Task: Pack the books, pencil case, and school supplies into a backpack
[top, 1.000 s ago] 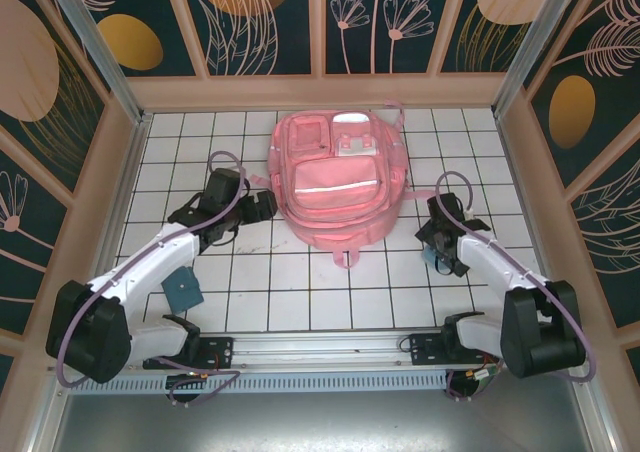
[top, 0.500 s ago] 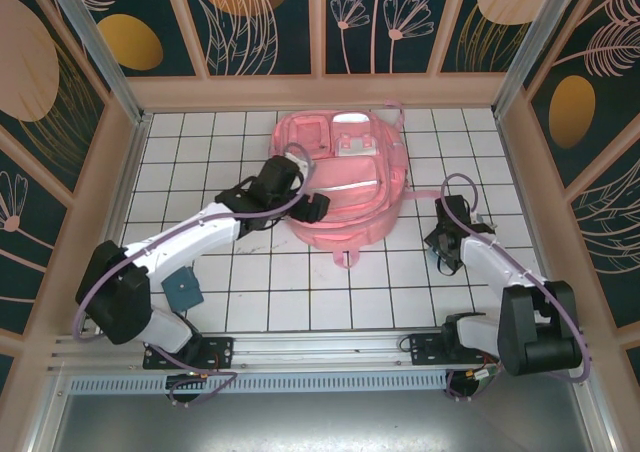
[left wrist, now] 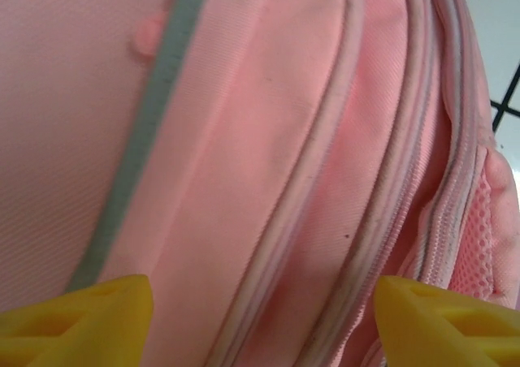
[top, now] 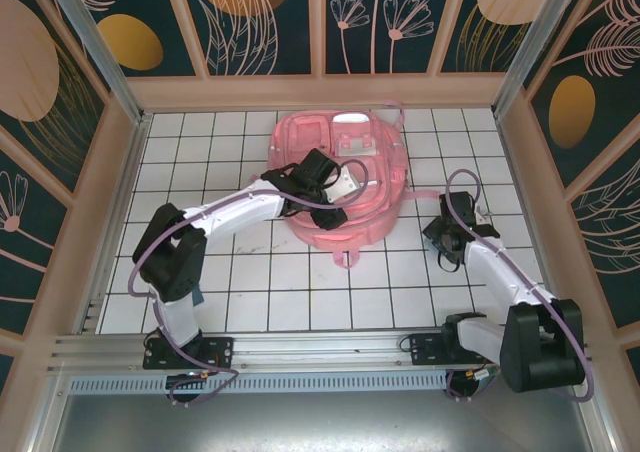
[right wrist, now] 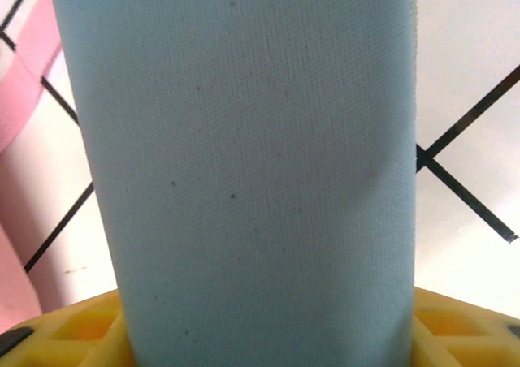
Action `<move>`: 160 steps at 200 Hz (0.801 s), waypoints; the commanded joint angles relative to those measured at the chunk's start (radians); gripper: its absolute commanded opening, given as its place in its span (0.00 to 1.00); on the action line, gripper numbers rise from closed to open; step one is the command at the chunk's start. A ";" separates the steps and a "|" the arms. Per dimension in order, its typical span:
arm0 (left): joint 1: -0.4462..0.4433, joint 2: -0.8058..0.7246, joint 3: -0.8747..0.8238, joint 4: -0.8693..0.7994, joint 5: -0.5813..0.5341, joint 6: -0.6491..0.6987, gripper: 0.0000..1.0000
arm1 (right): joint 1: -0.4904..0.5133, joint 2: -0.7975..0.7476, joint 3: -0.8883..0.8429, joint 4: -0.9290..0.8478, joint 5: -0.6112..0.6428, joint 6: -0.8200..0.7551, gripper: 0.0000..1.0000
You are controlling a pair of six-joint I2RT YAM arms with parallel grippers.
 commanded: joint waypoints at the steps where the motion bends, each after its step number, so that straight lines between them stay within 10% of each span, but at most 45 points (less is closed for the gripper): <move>1: 0.003 0.032 0.054 -0.060 0.023 0.087 0.67 | -0.008 -0.030 0.029 0.012 -0.034 -0.019 0.58; 101: 0.005 0.108 0.136 -0.028 -0.110 0.125 0.34 | -0.004 -0.057 0.020 0.035 -0.089 -0.004 0.56; 160: 0.010 0.068 0.197 -0.121 -0.021 0.141 0.61 | 0.007 -0.065 0.015 0.042 -0.097 0.003 0.56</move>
